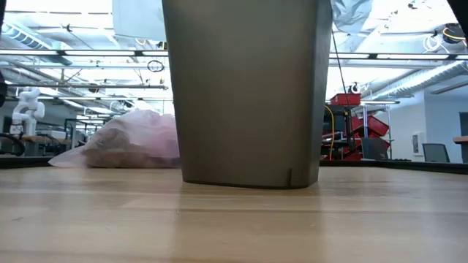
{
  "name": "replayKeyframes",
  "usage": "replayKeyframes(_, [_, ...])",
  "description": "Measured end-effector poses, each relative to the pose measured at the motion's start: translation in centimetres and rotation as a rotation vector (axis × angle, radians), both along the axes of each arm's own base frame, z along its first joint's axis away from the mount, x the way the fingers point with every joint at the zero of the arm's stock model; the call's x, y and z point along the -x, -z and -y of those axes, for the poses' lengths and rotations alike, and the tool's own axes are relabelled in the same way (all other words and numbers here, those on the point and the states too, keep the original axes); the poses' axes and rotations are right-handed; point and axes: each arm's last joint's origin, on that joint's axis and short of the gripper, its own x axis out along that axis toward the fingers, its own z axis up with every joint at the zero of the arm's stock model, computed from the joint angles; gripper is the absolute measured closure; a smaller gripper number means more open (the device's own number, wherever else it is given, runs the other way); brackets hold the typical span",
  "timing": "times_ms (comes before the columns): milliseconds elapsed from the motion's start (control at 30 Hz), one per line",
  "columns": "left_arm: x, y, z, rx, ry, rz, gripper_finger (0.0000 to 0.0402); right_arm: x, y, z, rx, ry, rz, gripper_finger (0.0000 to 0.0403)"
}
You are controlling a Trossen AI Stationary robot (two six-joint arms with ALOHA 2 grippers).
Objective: Place trash/remove bag and relplace
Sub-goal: Insert the new trash bag into the trash bin
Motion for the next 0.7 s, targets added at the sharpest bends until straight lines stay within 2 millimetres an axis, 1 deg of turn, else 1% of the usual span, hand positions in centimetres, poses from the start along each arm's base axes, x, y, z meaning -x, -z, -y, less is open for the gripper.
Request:
replayKeyframes(67, [0.1, -0.1, 0.4, -0.003, 0.014, 0.013, 0.0401, 1.5, -1.5, -0.2, -0.010, 0.026, 0.035, 0.0403])
replayKeyframes(233, [0.2, 0.0, 1.2, -0.014, 0.043, 0.015, 0.0401, 5.3, -4.8, -0.1, -0.023, 0.172, 0.110, 0.0403])
replayKeyframes(367, [-0.6, 1.0, 1.2, -0.034, 0.035, -0.047, 0.0401, 8.5, -7.2, -0.6, -0.015, 0.273, 0.183, 0.0403])
replayKeyframes(433, [-1.0, 1.8, 1.2, -0.055, -0.009, -0.100, 0.0401, 9.7, -7.9, -0.9, 0.003, 0.303, 0.215, 0.0403])
replayKeyframes(533, [-1.4, 3.6, 1.2, -0.117, -0.081, -0.215, 0.0401, 10.4, -8.4, -1.5, 0.051, 0.324, 0.246, 0.0403])
replayKeyframes(700, [-1.7, 6.2, 1.8, -0.230, -0.214, -0.418, 0.0401, 9.9, -8.3, -2.2, 0.090, 0.306, 0.270, 0.0403])
